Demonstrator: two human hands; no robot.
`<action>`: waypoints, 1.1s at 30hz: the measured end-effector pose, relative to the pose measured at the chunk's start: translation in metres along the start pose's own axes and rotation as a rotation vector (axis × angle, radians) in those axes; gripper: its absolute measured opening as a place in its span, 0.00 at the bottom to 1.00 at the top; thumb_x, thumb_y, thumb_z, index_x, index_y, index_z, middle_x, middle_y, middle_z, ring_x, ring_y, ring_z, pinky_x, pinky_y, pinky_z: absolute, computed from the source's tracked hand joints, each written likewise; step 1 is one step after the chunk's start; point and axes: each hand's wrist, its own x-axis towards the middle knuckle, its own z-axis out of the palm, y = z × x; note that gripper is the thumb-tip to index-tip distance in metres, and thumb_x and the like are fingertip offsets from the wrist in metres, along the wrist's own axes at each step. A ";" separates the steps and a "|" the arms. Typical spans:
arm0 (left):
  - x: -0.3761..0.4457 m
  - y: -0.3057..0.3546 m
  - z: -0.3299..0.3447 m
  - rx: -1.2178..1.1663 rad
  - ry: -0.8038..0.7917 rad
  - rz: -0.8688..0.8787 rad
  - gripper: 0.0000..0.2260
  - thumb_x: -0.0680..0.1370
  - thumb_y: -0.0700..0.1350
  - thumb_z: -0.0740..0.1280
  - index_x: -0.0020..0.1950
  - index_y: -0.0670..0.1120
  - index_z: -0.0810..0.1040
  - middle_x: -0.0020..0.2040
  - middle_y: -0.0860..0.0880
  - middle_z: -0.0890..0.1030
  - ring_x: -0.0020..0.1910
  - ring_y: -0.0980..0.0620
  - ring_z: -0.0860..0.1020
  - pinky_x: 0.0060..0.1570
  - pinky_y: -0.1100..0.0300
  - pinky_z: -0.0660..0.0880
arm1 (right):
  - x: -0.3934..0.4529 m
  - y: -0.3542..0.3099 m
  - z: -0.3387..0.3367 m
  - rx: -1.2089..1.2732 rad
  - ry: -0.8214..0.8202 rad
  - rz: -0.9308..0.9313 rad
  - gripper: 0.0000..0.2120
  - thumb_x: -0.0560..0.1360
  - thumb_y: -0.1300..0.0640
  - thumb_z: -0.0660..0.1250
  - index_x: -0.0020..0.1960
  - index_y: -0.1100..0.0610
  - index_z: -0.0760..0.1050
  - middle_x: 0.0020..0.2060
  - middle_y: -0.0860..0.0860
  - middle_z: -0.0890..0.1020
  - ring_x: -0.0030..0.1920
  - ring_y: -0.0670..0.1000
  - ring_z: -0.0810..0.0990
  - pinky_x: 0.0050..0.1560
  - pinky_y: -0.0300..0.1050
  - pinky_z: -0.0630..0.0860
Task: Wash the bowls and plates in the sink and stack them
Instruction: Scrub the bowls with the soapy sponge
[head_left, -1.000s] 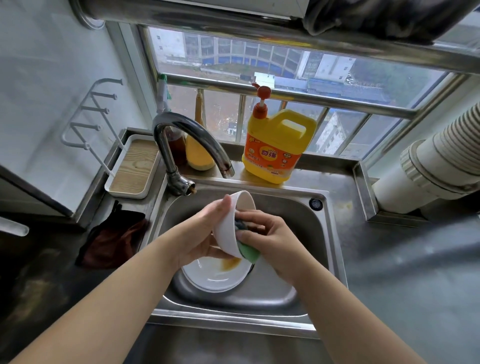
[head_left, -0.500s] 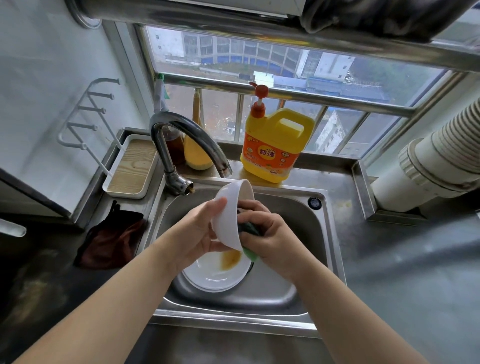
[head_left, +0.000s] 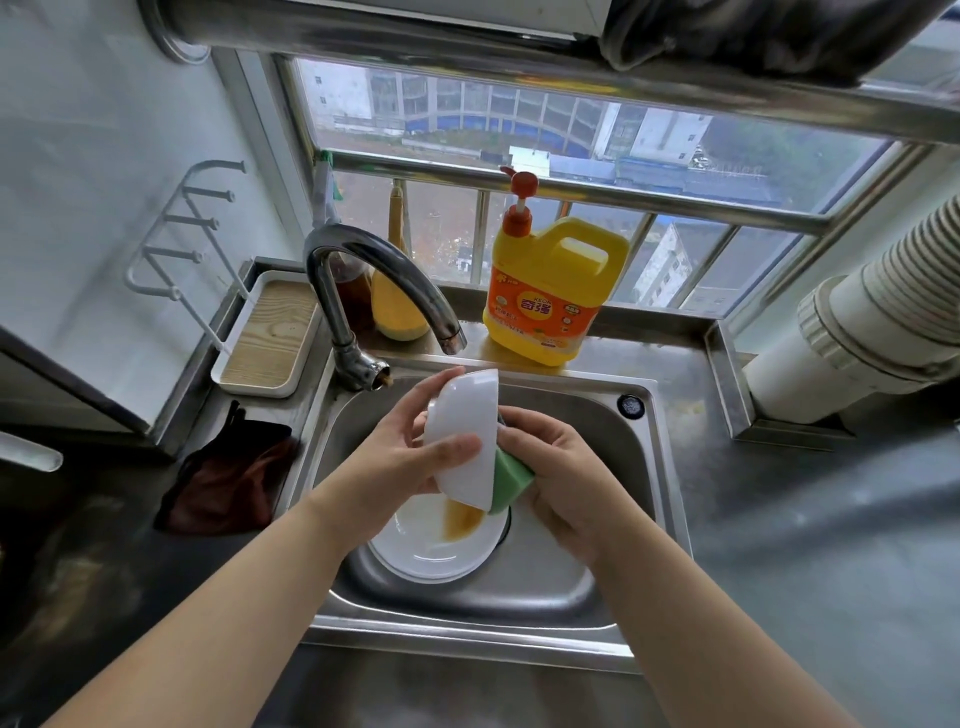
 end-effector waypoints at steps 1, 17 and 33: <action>0.000 0.001 0.001 -0.022 -0.002 -0.010 0.44 0.53 0.59 0.82 0.67 0.60 0.72 0.60 0.40 0.76 0.56 0.39 0.79 0.46 0.45 0.79 | 0.000 0.002 0.000 -0.039 -0.021 -0.031 0.14 0.69 0.59 0.72 0.55 0.59 0.80 0.53 0.59 0.82 0.52 0.57 0.81 0.55 0.52 0.78; 0.003 -0.011 -0.006 -0.181 -0.055 -0.140 0.38 0.62 0.53 0.78 0.70 0.61 0.67 0.66 0.41 0.73 0.58 0.40 0.79 0.46 0.48 0.80 | 0.008 0.000 0.002 -0.012 0.082 0.019 0.10 0.76 0.64 0.65 0.55 0.58 0.80 0.47 0.57 0.84 0.46 0.54 0.82 0.48 0.46 0.80; 0.008 0.003 -0.015 -0.027 -0.040 -0.367 0.43 0.62 0.74 0.65 0.66 0.45 0.74 0.57 0.35 0.80 0.57 0.36 0.79 0.51 0.48 0.80 | 0.017 0.005 0.000 -0.314 0.037 -0.070 0.13 0.73 0.67 0.69 0.50 0.51 0.83 0.54 0.50 0.83 0.56 0.52 0.80 0.60 0.50 0.77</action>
